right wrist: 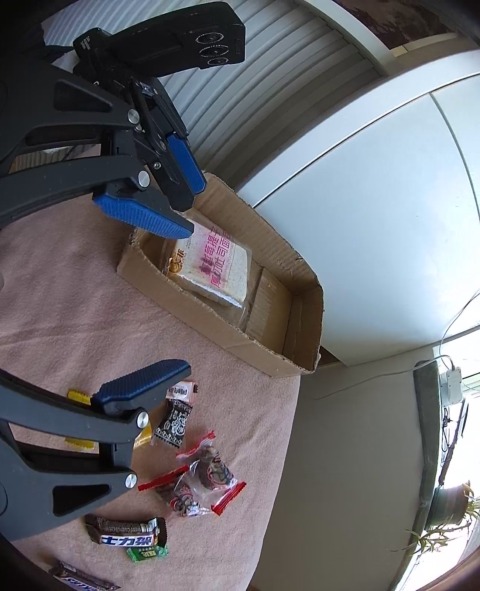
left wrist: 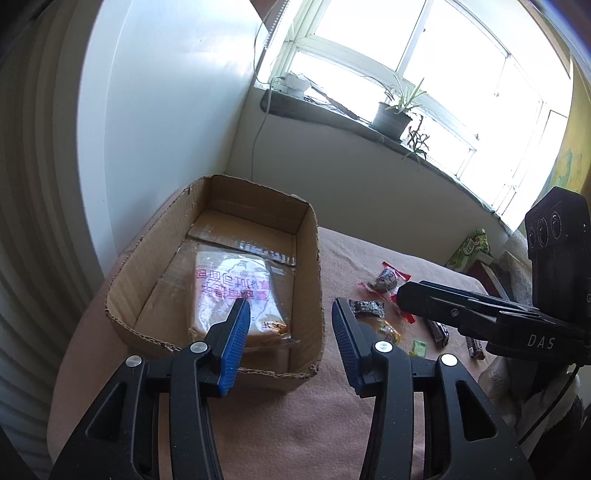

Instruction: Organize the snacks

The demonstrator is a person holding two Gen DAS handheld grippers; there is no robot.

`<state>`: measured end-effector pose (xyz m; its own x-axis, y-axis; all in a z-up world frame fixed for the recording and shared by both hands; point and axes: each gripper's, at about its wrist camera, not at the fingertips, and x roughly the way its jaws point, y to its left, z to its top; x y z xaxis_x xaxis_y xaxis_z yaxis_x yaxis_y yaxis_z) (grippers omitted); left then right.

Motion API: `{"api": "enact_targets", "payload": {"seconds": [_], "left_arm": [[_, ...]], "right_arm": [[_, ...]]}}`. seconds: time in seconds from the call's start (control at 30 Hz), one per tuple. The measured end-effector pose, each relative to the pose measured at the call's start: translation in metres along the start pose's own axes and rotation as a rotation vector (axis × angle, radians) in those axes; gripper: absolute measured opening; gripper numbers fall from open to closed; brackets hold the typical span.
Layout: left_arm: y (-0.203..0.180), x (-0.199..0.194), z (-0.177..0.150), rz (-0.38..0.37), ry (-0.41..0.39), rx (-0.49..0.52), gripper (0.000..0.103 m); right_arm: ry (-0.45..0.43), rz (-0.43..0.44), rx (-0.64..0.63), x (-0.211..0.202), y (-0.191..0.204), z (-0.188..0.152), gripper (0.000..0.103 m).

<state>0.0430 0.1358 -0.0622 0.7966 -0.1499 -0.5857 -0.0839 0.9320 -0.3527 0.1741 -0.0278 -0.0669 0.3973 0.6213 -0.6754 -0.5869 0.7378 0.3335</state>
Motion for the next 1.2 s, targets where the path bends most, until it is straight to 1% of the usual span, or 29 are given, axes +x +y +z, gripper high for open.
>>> {"api": "enact_targets", "payload": {"seconds": [0.13, 0.3, 0.53, 0.6, 0.7, 0.83, 0.87, 0.9, 1.03, 1.2], "left_arm": [[-0.017, 0.004, -0.008, -0.038, 0.024, 0.008, 0.045], [-0.038, 0.015, -0.018, -0.08, 0.064, 0.021, 0.045], [-0.069, 0.034, -0.03, -0.127, 0.122, 0.068, 0.045], [-0.078, 0.041, -0.034, -0.139, 0.143, 0.084, 0.045], [-0.09, 0.052, -0.039, -0.158, 0.178, 0.105, 0.045], [-0.105, 0.066, -0.048, -0.17, 0.217, 0.141, 0.045], [-0.109, 0.07, -0.05, -0.17, 0.227, 0.152, 0.05], [-0.112, 0.074, -0.051, -0.166, 0.233, 0.165, 0.055], [-0.126, 0.089, -0.058, -0.135, 0.248, 0.236, 0.055], [-0.136, 0.103, -0.068, -0.09, 0.268, 0.32, 0.055]], "right_arm": [[-0.043, -0.027, 0.02, -0.04, -0.024, -0.016, 0.074], [-0.075, -0.097, 0.059, -0.08, -0.057, -0.043, 0.074], [-0.039, -0.259, 0.067, -0.11, -0.1, -0.09, 0.074], [-0.025, -0.289, 0.074, -0.118, -0.11, -0.105, 0.074], [-0.003, -0.3, 0.106, -0.123, -0.121, -0.127, 0.074], [0.032, -0.306, 0.13, -0.119, -0.126, -0.153, 0.074], [0.04, -0.306, 0.132, -0.117, -0.125, -0.159, 0.074], [0.049, -0.303, 0.134, -0.114, -0.125, -0.164, 0.074], [0.08, -0.309, 0.115, -0.104, -0.12, -0.178, 0.074], [0.081, -0.318, 0.065, -0.098, -0.113, -0.184, 0.074]]}}
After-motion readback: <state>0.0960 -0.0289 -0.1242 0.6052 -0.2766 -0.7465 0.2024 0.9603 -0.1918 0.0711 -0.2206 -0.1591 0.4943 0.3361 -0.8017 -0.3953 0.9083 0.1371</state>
